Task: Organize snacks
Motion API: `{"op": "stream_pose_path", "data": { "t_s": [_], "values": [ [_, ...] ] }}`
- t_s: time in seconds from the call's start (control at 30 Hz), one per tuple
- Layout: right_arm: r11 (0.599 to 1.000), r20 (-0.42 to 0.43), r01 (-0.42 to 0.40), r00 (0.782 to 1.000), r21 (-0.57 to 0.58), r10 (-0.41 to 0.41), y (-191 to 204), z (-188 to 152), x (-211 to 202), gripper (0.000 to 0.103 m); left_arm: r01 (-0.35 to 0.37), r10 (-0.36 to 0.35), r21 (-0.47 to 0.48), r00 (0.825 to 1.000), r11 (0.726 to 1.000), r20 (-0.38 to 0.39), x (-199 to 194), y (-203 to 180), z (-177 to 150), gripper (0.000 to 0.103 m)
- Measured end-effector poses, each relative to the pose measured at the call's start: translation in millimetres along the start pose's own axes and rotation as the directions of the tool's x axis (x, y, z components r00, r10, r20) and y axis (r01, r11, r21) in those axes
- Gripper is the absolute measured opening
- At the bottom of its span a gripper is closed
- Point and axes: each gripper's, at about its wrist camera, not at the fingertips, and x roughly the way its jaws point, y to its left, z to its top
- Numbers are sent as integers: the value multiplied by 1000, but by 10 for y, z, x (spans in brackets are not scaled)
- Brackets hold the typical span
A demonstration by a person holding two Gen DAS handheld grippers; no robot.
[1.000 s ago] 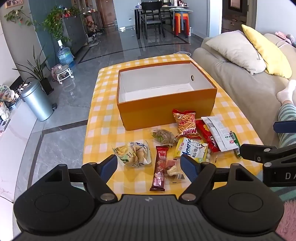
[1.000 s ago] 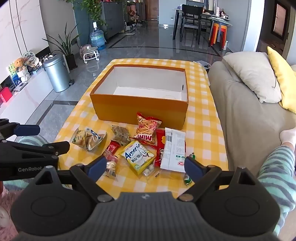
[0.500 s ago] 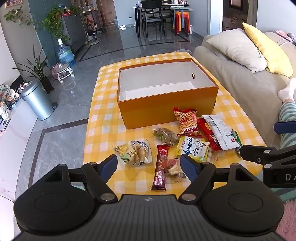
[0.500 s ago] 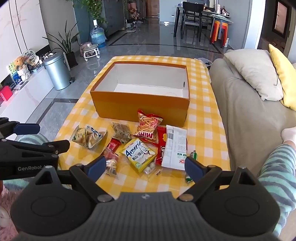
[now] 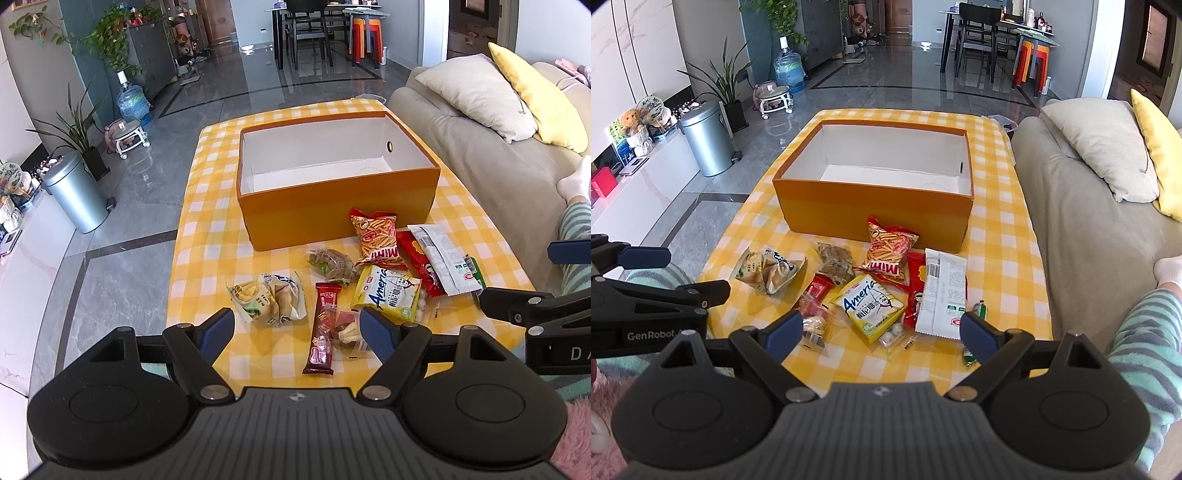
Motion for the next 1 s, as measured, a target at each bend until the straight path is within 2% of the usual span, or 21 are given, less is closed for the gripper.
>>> {"op": "stream_pose_path", "data": {
  "t_s": [1.0],
  "values": [
    [1000, -3, -2, 1000, -1, 2, -1, 7, 11, 89, 0, 0, -8, 1000, 1000, -9, 9, 12, -25, 91]
  ]
}}
